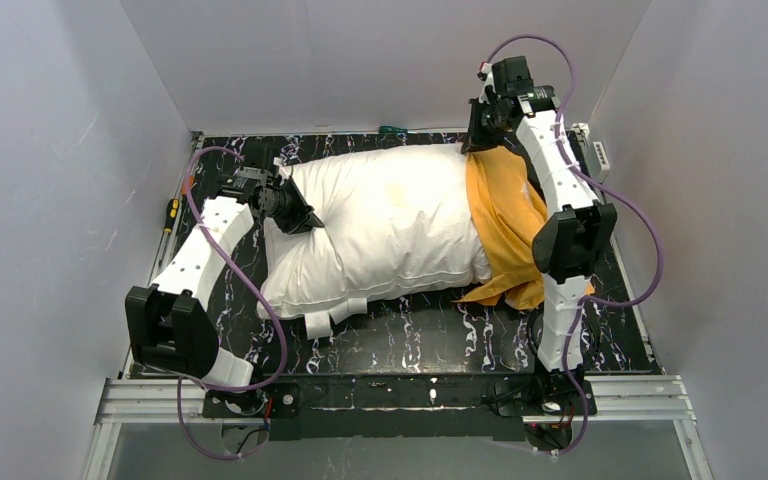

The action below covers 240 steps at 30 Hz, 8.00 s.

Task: Put the pillow into the pillowcase
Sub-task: Stuff the pillow into the pillowcase.

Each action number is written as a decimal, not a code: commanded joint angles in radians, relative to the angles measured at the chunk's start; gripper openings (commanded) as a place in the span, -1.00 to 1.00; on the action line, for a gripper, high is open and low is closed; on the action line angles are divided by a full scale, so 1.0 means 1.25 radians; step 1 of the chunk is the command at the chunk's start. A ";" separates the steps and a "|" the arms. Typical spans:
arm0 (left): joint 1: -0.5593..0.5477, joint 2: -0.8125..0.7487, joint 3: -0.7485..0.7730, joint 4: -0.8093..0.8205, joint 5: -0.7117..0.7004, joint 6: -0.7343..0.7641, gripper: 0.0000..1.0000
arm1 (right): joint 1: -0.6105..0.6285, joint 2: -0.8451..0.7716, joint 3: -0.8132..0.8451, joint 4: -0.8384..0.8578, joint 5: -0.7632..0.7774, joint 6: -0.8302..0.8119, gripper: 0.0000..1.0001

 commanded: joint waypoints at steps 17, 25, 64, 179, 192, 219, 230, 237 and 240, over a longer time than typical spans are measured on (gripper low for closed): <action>-0.082 0.181 0.333 -0.014 0.147 -0.003 -1.00 | 0.187 -0.346 -0.695 1.048 -0.529 0.724 -0.97; -0.056 0.101 0.229 -0.019 0.121 -0.015 -1.00 | 0.177 -0.297 -0.556 0.587 -0.395 0.402 -0.57; 0.128 -0.048 -0.103 -0.121 0.200 0.125 -0.06 | -0.043 -0.548 -0.707 0.008 0.034 -0.009 -0.97; 0.088 -0.052 0.043 0.203 0.802 -0.381 -1.00 | -0.133 -0.402 -0.097 0.349 -0.166 0.247 -0.97; 0.085 -0.030 0.006 0.219 0.896 -0.446 -1.00 | -0.133 -0.417 -0.255 0.489 -0.207 0.342 -0.97; 0.313 -0.089 0.033 0.207 0.040 -0.126 0.97 | -0.079 -0.023 0.047 0.761 -0.104 0.247 0.75; 0.313 -0.272 -0.227 0.308 0.131 -0.099 0.97 | -0.079 -0.334 -0.379 0.565 -0.008 0.099 0.89; 0.305 -0.385 -0.297 0.328 0.160 -0.004 0.95 | -0.079 -0.453 -0.628 0.542 0.012 0.098 0.80; 0.285 -0.401 -0.335 0.355 0.167 0.007 0.93 | -0.084 -0.457 -0.699 0.540 0.036 0.095 0.73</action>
